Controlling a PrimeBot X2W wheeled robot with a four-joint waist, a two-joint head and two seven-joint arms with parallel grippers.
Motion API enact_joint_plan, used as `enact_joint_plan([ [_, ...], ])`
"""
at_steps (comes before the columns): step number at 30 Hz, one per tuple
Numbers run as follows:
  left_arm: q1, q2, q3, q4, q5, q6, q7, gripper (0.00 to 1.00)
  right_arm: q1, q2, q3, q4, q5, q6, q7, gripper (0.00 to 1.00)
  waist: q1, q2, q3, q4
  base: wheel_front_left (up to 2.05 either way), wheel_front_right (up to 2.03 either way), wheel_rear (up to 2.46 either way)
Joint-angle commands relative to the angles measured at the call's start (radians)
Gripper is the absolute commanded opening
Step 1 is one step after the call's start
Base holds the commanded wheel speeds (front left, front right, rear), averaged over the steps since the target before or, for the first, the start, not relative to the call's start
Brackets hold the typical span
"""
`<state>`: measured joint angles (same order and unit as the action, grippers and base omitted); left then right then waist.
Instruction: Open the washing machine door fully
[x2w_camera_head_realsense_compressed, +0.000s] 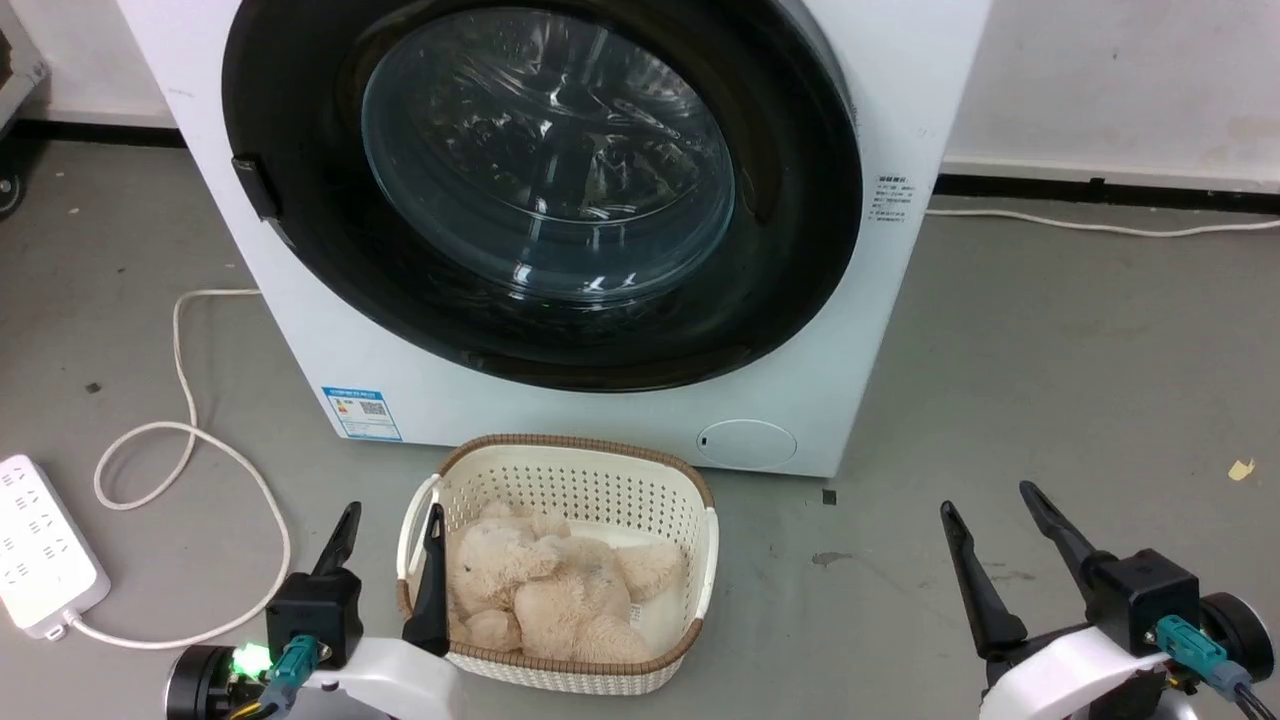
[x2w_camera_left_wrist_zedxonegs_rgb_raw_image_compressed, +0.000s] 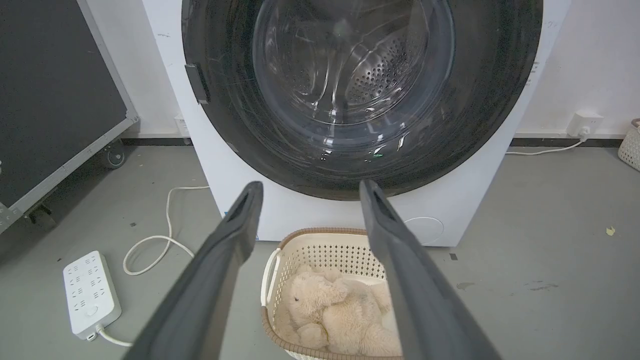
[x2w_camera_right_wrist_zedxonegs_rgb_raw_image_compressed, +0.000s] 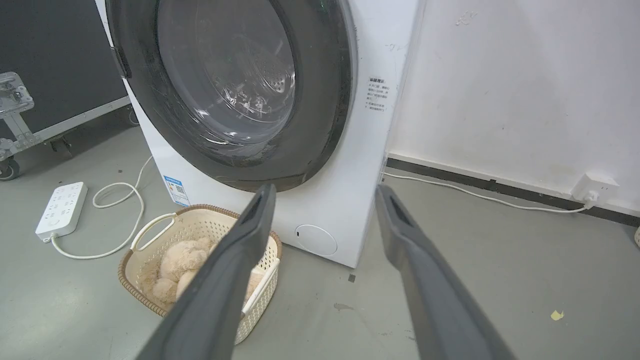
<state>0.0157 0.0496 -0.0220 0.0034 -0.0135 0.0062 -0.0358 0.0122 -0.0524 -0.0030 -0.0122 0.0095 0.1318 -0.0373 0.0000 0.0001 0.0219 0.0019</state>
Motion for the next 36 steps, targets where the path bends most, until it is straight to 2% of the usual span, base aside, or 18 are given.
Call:
enact_joint_plan([
  [1, -0.01, 0.0, -0.005, -0.006, -0.007, 0.006, -0.011, 1.0, -0.001, -0.001, -0.003, -0.012, -0.001, 0.0, -0.01, 1.0, 0.0, -0.0001, 0.007, 0.001, 0.0, 0.0, 0.0],
  [10, -0.032, 0.0, -0.023, -0.017, -0.014, 0.017, -0.029, 1.0, -0.019, -0.009, -0.005, -0.027, 0.007, 0.0, -0.028, 1.0, 0.0, -0.0001, 0.05, 0.008, 0.0, 0.0, 0.0],
  [12, -0.036, 0.0, -0.026, -0.021, -0.018, 0.02, -0.034, 1.0, -0.027, -0.011, -0.006, -0.026, 0.014, 0.0, -0.033, 0.28, 0.0, -0.0001, 0.062, 0.01, 0.0, 0.0, 0.0],
  [13, -0.039, 0.0, -0.028, -0.023, -0.019, 0.022, -0.036, 1.0, -0.032, -0.014, -0.007, -0.026, 0.018, 0.0, -0.035, 0.0, 0.0, -0.0001, 0.069, 0.011, 0.0, 0.0, 0.0],
  [18, -0.055, 0.0, -0.04, -0.034, -0.022, 0.03, -0.046, 1.0, -0.064, -0.032, -0.014, -0.027, 0.04, 0.0, -0.045, 0.0, 0.0, -0.0001, 0.1, 0.018, 0.0, 0.0, 0.0],
  [24, -0.066, 0.0, -0.053, -0.045, -0.025, 0.038, -0.059, 1.0, -0.12, -0.059, -0.026, -0.027, 0.119, 0.0, -0.039, 0.0, 0.0, -0.0001, 0.131, 0.028, 0.0, 0.0, 0.0],
  [36, -0.088, 0.0, -0.078, -0.06, -0.046, 0.053, -0.082, 1.0, -0.259, -0.074, -0.09, -0.03, 0.303, -0.001, 0.061, 0.0, 0.0, -0.0001, 0.183, 0.059, 0.0, 0.0, 0.0],
])
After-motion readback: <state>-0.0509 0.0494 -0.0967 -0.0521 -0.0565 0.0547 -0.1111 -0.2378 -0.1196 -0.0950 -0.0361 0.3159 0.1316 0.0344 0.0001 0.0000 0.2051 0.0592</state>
